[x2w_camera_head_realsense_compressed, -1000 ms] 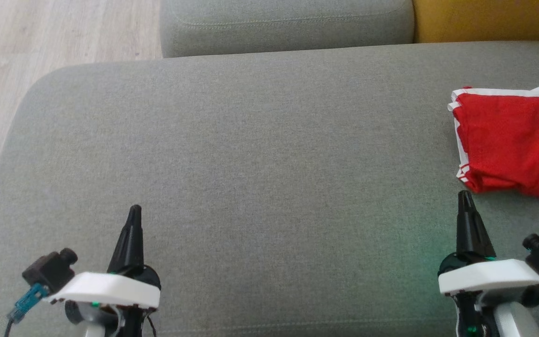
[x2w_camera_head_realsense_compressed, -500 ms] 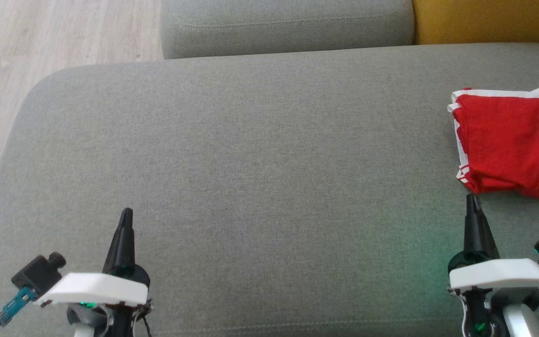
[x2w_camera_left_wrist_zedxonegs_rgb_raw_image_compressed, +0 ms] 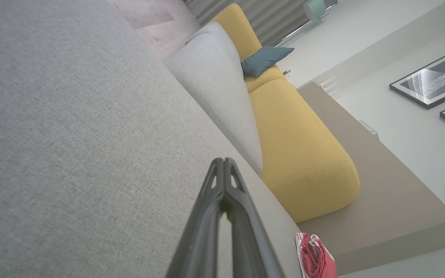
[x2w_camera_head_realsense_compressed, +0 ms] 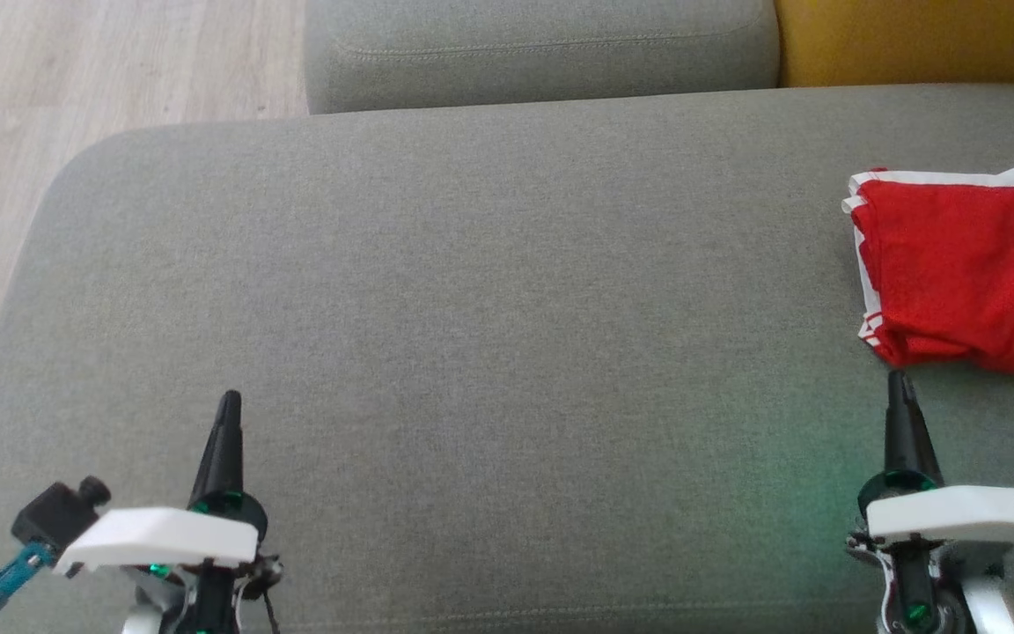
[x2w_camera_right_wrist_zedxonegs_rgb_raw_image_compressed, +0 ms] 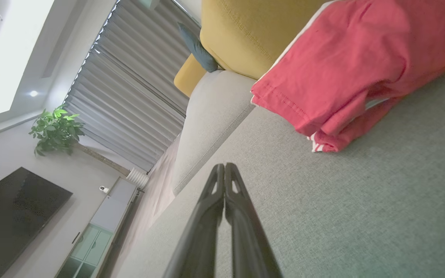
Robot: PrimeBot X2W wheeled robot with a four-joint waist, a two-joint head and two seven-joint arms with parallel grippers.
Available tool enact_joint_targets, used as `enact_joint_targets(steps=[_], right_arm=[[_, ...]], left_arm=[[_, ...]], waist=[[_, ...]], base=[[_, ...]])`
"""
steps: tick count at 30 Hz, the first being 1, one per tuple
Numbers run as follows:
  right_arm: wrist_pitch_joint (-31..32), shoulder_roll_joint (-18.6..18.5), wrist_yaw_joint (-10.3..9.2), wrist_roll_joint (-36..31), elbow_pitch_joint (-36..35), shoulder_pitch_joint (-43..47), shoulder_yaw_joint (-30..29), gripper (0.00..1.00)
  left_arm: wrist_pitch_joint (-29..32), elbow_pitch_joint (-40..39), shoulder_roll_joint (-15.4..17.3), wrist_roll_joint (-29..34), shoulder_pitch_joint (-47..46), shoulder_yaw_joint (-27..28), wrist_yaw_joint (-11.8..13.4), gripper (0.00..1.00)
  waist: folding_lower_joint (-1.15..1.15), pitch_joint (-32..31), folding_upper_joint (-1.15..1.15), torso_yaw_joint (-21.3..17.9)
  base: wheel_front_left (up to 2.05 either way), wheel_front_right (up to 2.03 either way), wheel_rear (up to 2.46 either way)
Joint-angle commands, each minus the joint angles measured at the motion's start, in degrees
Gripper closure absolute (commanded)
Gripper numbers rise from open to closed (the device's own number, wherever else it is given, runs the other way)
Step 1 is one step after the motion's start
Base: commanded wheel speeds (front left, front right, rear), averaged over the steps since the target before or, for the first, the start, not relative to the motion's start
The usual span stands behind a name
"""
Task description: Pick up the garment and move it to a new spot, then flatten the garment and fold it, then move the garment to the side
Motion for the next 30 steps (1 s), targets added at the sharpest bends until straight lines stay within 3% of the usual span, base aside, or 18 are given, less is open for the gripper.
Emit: enact_joint_targets(steps=[1,30], right_arm=[[0.5,-1.2,0.21,1.9,-1.6,-3.4,0.2,1.00],[5.2,-1.3,0.30,21.4,-0.8,-4.3,-1.7,1.00]], left_arm=[[0.4,-1.5,0.9,-1.5,-3.4,1.9,-0.5,1.00],[5.3,0.2,1.1,-17.9,-4.7,5.3,-0.7,1.00]], waist=[[0.00,0.0,0.00,0.0],[0.00,-0.6,0.00,0.2]], base=[[0.00,0.00,0.00],[0.00,0.00,0.00]])
